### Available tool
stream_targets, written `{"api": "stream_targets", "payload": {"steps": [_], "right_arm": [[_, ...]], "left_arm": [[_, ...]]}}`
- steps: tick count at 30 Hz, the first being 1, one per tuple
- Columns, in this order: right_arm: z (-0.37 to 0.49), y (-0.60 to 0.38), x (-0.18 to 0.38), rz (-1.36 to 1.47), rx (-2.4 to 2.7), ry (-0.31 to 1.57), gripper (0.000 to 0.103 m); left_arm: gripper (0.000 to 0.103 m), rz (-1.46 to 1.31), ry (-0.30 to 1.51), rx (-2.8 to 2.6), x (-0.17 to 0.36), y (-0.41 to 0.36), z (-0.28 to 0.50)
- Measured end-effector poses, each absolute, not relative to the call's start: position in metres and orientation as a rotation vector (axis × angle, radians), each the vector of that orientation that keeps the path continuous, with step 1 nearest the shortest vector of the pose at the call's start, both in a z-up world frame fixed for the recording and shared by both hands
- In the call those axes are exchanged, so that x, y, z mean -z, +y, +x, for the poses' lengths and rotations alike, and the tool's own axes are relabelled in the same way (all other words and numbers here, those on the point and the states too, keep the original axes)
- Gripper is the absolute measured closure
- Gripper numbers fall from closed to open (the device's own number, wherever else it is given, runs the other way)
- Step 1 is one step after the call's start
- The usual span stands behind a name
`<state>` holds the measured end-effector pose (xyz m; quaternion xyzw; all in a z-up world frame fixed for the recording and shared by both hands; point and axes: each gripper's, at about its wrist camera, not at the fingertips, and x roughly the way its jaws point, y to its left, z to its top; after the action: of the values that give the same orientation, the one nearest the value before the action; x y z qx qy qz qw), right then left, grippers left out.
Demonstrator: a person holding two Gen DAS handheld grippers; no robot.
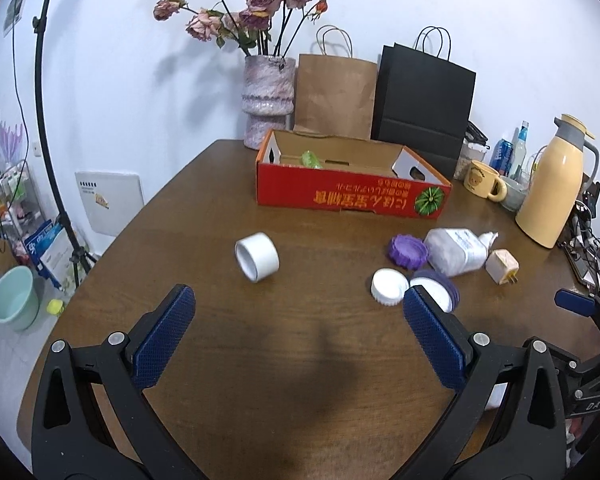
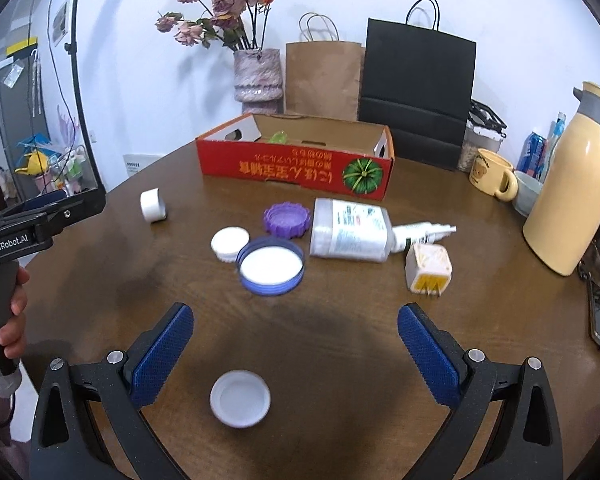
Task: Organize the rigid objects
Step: 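Move both tools back toward the remaining items on the table, then grasp the white lid with the right gripper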
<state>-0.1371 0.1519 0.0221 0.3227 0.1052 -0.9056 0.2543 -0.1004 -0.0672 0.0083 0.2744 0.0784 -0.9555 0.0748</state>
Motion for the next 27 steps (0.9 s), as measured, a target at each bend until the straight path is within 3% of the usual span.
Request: {"api": "stream_targets", "payload": {"steps": [15,25,27], "right_arm": [[-0.114,0.152,0.005,0.975,2.385,0.269,0.000],[-0.118,0.134,0.028,1.060,2.360,0.356,0.000],[-0.117,0.133,0.032,1.071,2.351,0.375,0.005]], "left_arm": [[0.000,0.853,0.214,2.852,0.006,-0.072,-0.076],[0.000,0.910,0.251,2.840,0.017,-0.079,-0.072],[0.000,0.913,0.253,2.840,0.018,-0.080,-0.073]]}}
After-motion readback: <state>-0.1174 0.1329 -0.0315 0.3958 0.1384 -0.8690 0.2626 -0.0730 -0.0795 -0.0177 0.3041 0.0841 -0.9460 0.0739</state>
